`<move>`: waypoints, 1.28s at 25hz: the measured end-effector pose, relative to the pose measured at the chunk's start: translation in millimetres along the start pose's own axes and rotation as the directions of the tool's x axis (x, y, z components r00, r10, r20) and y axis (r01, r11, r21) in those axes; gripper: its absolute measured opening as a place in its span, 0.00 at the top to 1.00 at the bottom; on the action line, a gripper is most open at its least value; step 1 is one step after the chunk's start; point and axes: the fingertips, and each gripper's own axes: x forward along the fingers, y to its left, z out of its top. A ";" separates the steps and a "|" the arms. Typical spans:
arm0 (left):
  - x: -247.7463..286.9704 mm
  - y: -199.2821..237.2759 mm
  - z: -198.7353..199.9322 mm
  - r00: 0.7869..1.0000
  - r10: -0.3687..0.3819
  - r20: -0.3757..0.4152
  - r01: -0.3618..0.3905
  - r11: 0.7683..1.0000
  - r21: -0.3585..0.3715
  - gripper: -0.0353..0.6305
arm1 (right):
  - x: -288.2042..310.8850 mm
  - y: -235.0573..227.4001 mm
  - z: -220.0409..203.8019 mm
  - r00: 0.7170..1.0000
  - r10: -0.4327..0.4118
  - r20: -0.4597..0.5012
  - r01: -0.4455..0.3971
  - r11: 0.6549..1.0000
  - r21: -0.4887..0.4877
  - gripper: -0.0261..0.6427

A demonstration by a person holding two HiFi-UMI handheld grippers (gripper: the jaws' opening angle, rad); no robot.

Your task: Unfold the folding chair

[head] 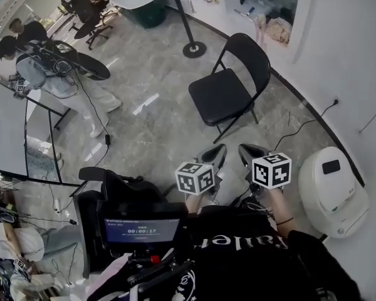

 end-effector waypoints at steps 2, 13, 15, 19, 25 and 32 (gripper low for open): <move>-11.5 8.0 -3.4 1.000 -0.016 -0.007 0.016 1.000 0.009 0.94 | 7.9 14.9 -4.7 1.000 -0.012 0.006 0.012 1.000 -0.002 0.94; -66.5 29.8 -35.5 0.995 -0.075 -0.061 0.077 0.997 0.028 0.94 | 18.6 74.9 -37.2 0.997 -0.066 0.037 0.065 0.998 0.021 0.94; -72.9 33.9 -37.1 0.995 -0.074 -0.062 0.076 0.997 0.027 0.94 | 19.5 82.2 -41.5 0.997 -0.070 0.036 0.069 0.997 0.021 0.94; -81.2 35.3 -37.2 0.996 -0.076 -0.056 0.077 0.997 0.014 0.94 | 15.9 89.9 -46.2 0.996 -0.084 0.033 0.083 0.996 0.024 0.94; -86.1 30.3 -57.9 0.995 -0.081 -0.056 0.082 0.997 0.014 0.94 | 7.7 89.0 -66.4 0.995 -0.095 0.031 0.094 0.995 0.021 0.94; -84.2 36.1 -50.2 0.995 -0.082 -0.050 0.082 0.997 0.000 0.94 | 12.1 86.8 -63.5 0.996 -0.092 0.014 0.092 0.996 0.023 0.94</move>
